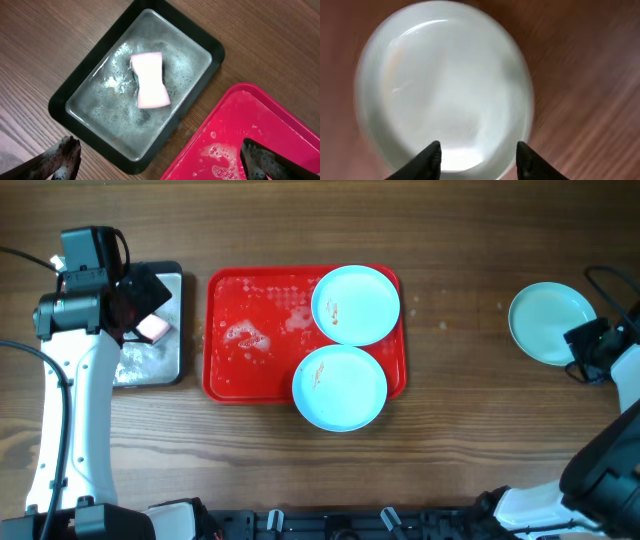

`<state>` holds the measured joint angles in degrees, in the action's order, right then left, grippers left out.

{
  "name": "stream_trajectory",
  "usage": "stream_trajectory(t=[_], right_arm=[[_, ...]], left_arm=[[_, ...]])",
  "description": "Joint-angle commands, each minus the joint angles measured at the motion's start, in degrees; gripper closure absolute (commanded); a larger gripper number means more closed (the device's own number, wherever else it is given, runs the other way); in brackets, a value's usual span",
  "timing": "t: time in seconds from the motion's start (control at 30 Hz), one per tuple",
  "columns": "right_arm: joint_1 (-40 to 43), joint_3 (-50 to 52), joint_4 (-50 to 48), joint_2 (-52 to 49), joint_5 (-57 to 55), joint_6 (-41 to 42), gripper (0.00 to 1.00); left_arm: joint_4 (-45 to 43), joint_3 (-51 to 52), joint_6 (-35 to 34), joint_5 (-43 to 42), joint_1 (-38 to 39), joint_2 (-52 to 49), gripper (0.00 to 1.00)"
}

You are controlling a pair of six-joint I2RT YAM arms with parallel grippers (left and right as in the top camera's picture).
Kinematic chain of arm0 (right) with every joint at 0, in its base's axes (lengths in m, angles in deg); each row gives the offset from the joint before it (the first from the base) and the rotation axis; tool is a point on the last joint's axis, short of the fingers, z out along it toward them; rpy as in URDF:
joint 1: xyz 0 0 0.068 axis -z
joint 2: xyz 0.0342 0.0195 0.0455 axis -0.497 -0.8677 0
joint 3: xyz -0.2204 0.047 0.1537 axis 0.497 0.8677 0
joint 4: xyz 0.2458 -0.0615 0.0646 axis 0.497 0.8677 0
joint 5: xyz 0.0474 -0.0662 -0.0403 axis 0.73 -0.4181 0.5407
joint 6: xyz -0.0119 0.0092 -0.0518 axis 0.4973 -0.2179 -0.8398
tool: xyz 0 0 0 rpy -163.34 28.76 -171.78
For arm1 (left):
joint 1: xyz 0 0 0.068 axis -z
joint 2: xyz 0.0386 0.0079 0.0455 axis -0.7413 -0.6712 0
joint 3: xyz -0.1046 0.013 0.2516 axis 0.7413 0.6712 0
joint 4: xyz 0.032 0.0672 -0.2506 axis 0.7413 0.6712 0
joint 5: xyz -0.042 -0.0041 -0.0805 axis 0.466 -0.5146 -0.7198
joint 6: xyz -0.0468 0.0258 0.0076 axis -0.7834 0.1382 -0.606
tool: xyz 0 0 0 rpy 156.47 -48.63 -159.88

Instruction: Clean dirty plates on tray and stack at the side

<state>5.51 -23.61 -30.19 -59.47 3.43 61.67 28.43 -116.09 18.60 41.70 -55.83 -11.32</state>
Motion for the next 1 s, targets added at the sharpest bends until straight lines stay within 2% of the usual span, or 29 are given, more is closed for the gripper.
stream_trajectory(t=[0.0, 0.1, 0.23, 0.33, 0.5, 0.77, 0.8, 0.87, 0.97], right_arm=[[-7.1, -8.6, 6.5, 9.5, 5.8, -6.8, 0.45], [-18.5, -10.4, 11.4, 13.8, 9.4, -9.4, 0.46], [-32.8, -10.3, 16.7, 12.9, 9.8, -9.4, 0.54], [-42.7, -10.3, 19.8, 10.4, 9.8, -8.8, 0.56], [-53.7, -6.9, 23.6, 3.2, 10.0, -0.5, 0.56], [-55.4, 1.1, 24.0, -0.5, 10.0, 1.3, 0.66], [-55.4, 3.2, 22.0, -0.5, 10.1, 1.9, 0.72], [-55.4, 5.6, 18.7, -0.5, 11.3, 2.7, 0.76], [-55.4, 8.8, 13.9, -0.5, 14.5, 2.8, 0.78]], left_arm=[[0.0, -0.2, 0.1, -0.3, -0.1, -0.1, 0.00], [0.0, -0.2, 0.1, -0.3, -0.1, -0.1, 0.00], [0.0, -0.2, 0.1, -0.3, -0.1, -0.1, 0.00], [0.0, -0.2, 0.1, -0.3, -0.1, -0.1, 0.00], [0.0, -0.2, 0.1, -0.3, -0.1, -0.1, 0.00], [0.0, -0.2, 0.1, -0.3, -0.1, -0.1, 0.00], [0.0, -0.2, 0.1, -0.3, -0.1, -0.1, 0.00], [0.0, -0.2, 0.1, -0.3, -0.1, -0.1, 0.00], [0.0, -0.2, 0.1, -0.3, -0.1, -0.1, 0.00]])
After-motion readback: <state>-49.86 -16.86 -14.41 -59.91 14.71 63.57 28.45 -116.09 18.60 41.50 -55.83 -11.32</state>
